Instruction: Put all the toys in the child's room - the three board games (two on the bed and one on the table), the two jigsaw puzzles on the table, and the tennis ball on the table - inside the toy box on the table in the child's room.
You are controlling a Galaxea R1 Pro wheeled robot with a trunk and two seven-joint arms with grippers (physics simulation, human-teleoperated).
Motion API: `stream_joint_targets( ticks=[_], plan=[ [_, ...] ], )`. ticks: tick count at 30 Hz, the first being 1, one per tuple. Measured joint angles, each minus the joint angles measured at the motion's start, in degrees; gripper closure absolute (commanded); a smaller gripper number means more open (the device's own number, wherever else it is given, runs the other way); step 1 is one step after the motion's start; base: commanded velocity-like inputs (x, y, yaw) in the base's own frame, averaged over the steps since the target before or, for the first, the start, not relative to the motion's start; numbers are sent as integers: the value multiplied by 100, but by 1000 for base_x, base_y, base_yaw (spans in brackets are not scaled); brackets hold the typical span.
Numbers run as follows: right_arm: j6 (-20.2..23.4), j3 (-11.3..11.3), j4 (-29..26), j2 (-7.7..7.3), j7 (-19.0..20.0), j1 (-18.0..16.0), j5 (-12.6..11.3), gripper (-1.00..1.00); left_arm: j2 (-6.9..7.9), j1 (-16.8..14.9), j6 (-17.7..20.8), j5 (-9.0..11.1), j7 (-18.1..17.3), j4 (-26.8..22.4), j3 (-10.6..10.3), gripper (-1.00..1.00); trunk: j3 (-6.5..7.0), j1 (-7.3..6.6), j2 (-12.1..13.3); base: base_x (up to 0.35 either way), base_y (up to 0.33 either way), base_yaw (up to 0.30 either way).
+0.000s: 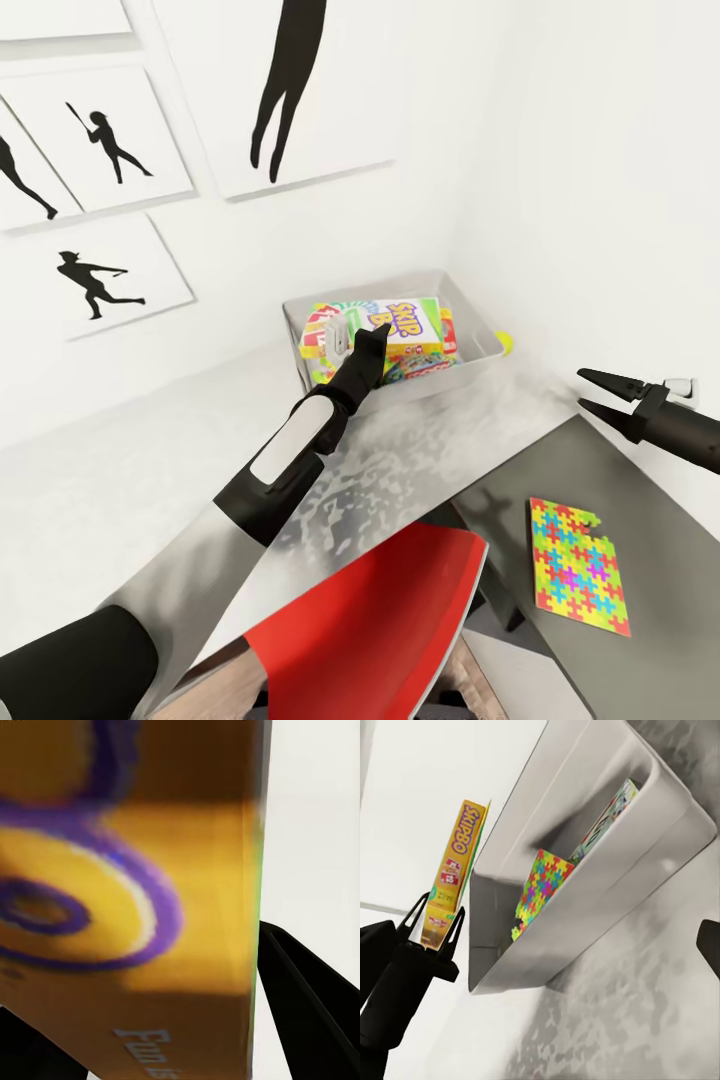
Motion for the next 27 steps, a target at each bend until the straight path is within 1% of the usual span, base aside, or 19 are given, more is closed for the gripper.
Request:
stream_joint_targets(
  ticks=[21,27],
  plan=[
    [0,9,0,9,0,0,0,-100,0,-15,7,-23,0,-8,0,100,-198,0,0,0,0,0],
    [0,9,0,9,0,0,0,-100,0,-111,9,-28,0,-37,0,100,-255,0,0,0,0,0]
  ],
)
